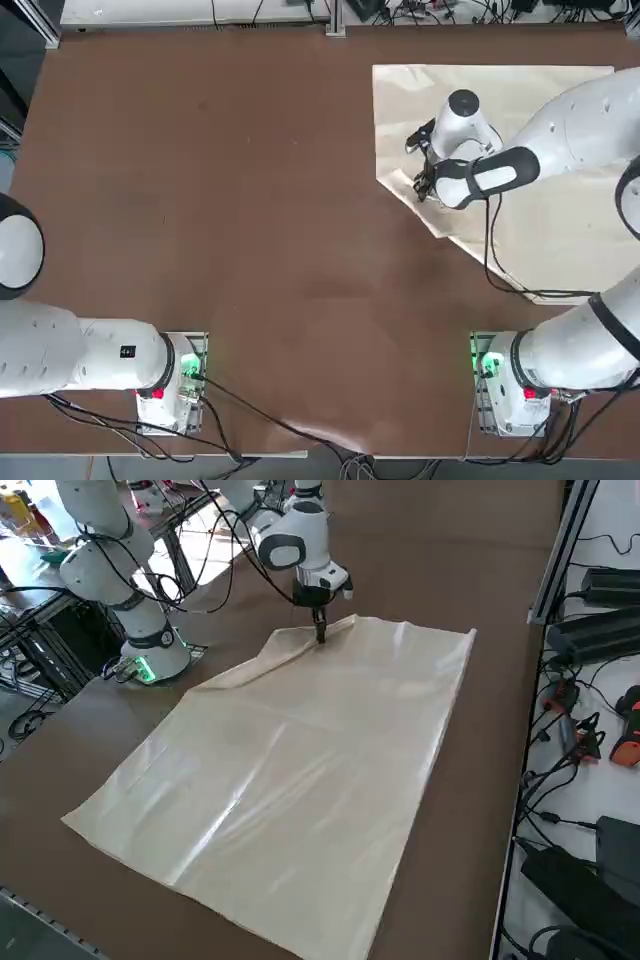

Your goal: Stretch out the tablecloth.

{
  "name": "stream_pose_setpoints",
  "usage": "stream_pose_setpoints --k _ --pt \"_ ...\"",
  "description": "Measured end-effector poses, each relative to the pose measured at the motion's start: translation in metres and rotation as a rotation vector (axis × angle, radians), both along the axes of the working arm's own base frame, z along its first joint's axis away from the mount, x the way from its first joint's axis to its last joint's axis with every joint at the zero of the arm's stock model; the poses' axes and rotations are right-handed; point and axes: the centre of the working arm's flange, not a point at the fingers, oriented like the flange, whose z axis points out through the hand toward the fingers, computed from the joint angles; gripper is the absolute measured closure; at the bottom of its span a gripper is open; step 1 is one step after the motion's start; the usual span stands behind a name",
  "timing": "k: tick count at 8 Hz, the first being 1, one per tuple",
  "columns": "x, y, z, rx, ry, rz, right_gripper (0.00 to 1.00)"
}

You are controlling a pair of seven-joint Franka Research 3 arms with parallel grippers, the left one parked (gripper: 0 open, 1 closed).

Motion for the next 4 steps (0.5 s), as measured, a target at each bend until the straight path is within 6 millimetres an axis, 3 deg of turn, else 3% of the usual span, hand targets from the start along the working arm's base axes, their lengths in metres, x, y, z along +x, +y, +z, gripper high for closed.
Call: stream_pose_setpoints --k 4 --pt "0.0095 -0.0051 0.0028 0.006 -0.009 -0.014 0.78"
